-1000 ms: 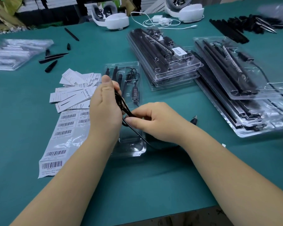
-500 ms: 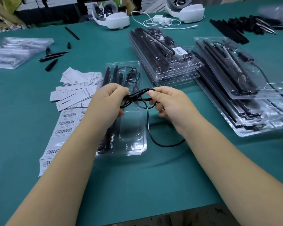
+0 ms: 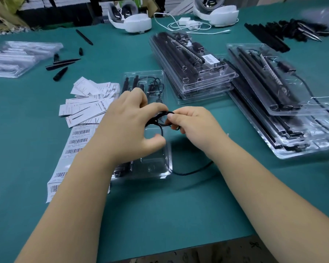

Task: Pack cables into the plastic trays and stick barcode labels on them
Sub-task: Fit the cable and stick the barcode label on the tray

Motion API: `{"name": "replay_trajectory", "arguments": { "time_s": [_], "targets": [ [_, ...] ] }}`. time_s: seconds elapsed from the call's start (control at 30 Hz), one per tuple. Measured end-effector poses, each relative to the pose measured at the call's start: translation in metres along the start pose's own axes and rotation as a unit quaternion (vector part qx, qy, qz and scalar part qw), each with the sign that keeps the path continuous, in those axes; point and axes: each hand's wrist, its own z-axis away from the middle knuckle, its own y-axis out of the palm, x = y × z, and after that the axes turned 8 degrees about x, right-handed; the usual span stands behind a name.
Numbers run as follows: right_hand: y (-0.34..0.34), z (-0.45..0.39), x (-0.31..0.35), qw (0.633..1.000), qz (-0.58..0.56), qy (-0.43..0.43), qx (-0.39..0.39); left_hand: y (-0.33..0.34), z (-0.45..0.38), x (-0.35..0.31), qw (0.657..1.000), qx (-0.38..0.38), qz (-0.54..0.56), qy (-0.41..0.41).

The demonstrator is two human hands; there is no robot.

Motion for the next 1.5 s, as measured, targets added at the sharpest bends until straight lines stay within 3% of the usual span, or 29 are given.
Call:
{"name": "replay_trajectory", "arguments": {
  "time_s": [0.1, 0.27, 0.4, 0.53, 0.63, 0.77, 0.83, 0.93, 1.03, 1.23, 1.3, 1.4, 1.5],
  "targets": [
    [-0.001, 0.001, 0.001, 1.000, -0.022, 0.008, 0.005, -0.001, 0.001, 0.001, 1.000, -0.002, -0.014, -0.002],
    [0.002, 0.003, 0.001, 0.999, 0.029, -0.015, 0.040, 0.009, -0.003, -0.006, 0.991, -0.025, -0.126, -0.028],
    [-0.001, 0.007, 0.002, 0.988, 0.110, -0.097, 0.044, 0.010, -0.004, -0.012, 0.991, -0.004, -0.104, -0.085],
    [-0.006, 0.015, 0.008, 0.964, 0.181, -0.129, 0.142, 0.011, -0.007, -0.007, 0.978, 0.026, -0.089, -0.189],
    [-0.012, 0.013, 0.002, 0.943, 0.270, -0.124, 0.152, 0.012, -0.005, -0.002, 0.983, 0.061, -0.063, -0.159],
    [-0.024, 0.010, 0.002, 0.976, 0.129, -0.098, 0.144, 0.005, -0.003, 0.002, 0.984, 0.140, 0.061, -0.093],
    [-0.027, 0.008, 0.000, 0.977, 0.119, -0.100, 0.145, 0.004, -0.003, 0.002, 0.984, 0.151, 0.070, -0.062],
    [-0.025, 0.005, -0.002, 0.978, 0.129, -0.084, 0.142, 0.006, -0.002, 0.001, 0.989, 0.138, 0.052, -0.020],
    [-0.022, 0.005, -0.001, 0.979, 0.090, -0.062, 0.173, 0.005, 0.001, 0.003, 0.984, 0.145, 0.098, -0.037],
    [-0.022, 0.005, 0.004, 0.980, -0.110, -0.053, 0.157, 0.010, 0.000, 0.001, 0.973, 0.058, 0.220, -0.038],
    [-0.023, 0.004, 0.006, 0.976, -0.166, -0.046, 0.135, 0.014, -0.002, 0.000, 0.958, 0.048, 0.278, -0.051],
    [-0.020, 0.006, 0.007, 0.985, -0.146, -0.060, 0.067, 0.018, -0.005, -0.002, 0.931, 0.058, 0.354, -0.074],
    [-0.016, 0.007, 0.008, 0.989, -0.114, -0.092, -0.031, 0.017, -0.007, -0.005, 0.873, 0.075, 0.471, -0.100]
  ]
}}
